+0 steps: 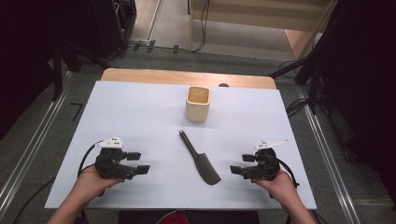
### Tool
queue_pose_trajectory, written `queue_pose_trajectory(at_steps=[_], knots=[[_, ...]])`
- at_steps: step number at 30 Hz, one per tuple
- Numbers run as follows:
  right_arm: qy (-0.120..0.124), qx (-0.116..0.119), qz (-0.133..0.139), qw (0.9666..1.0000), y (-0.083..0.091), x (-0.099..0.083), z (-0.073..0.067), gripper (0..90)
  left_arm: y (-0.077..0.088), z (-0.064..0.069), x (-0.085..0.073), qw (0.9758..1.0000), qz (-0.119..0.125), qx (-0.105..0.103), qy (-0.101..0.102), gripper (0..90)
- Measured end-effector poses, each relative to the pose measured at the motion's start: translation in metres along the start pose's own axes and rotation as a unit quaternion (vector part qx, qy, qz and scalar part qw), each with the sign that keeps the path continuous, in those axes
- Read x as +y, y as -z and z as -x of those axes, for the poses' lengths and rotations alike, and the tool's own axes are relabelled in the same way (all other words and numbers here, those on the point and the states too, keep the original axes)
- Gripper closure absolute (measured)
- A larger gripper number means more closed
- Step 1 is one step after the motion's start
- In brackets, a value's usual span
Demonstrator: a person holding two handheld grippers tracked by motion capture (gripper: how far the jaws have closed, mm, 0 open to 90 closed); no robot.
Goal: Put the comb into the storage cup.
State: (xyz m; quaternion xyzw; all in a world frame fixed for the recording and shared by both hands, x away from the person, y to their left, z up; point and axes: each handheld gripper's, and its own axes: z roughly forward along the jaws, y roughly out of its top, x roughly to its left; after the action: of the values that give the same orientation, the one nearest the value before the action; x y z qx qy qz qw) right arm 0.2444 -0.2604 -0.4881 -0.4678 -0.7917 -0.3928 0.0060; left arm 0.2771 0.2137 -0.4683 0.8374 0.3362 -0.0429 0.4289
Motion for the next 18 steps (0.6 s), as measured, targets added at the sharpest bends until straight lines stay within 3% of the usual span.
queue_pose_trajectory(at_steps=[18], knots=[[-0.011, 0.001, 0.007, 0.9999, 0.0029, 0.0019, 0.0027, 16.5, -0.0001, -0.0013, 0.0002, 1.0, -0.003, 0.001, 0.002, 28.1]])
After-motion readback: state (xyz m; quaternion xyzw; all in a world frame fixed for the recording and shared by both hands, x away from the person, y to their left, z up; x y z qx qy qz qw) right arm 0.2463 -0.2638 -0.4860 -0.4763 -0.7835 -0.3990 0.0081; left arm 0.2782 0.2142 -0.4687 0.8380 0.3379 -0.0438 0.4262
